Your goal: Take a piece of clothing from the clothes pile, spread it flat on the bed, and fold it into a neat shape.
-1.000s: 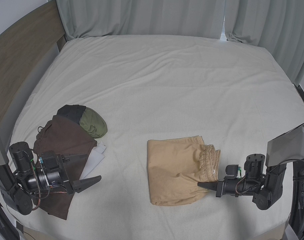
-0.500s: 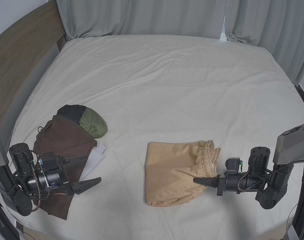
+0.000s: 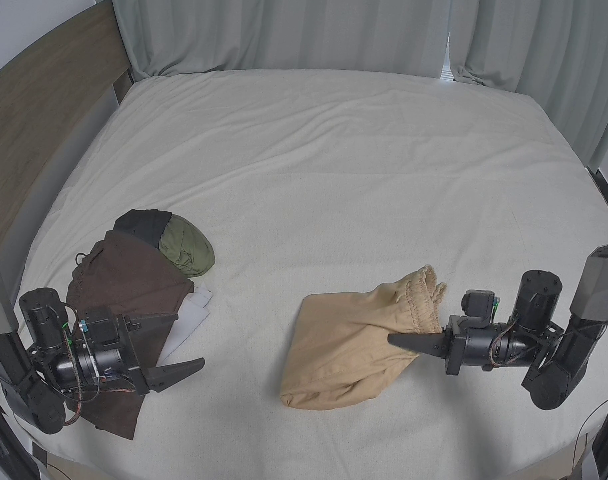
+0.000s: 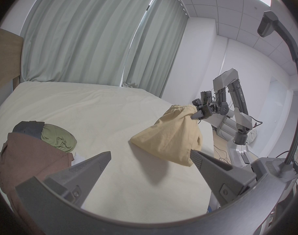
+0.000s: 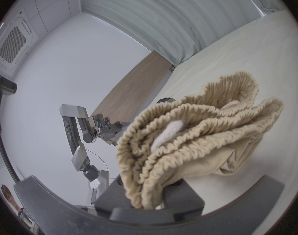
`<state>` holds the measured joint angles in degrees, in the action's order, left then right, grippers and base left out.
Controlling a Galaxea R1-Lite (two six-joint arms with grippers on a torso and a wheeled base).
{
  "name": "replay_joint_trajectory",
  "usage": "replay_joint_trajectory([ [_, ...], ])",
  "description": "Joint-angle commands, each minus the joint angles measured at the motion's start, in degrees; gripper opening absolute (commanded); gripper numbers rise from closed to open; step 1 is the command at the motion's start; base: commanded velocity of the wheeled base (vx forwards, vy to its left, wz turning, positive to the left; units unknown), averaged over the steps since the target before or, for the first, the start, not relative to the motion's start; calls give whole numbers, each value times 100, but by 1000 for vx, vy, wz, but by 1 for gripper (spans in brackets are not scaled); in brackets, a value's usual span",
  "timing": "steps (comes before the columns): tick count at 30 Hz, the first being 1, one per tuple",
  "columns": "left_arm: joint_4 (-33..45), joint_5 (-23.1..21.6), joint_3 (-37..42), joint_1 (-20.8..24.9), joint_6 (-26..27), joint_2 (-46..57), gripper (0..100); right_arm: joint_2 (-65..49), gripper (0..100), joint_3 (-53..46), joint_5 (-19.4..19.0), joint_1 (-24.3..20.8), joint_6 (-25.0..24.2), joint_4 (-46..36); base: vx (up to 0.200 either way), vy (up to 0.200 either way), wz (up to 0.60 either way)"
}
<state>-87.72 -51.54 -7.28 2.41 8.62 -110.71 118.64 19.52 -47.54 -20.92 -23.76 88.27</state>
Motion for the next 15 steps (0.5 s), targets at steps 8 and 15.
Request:
replay_joint_trajectory([
  [8,10,4,7,40,-1,-12,100,-456,0,755,-1,-26,-700,-3,0,0,0],
  [15,10,4,7,40,-1,-12,100,-447,0,1318,8,-17,-1122,-12,0,0,0],
])
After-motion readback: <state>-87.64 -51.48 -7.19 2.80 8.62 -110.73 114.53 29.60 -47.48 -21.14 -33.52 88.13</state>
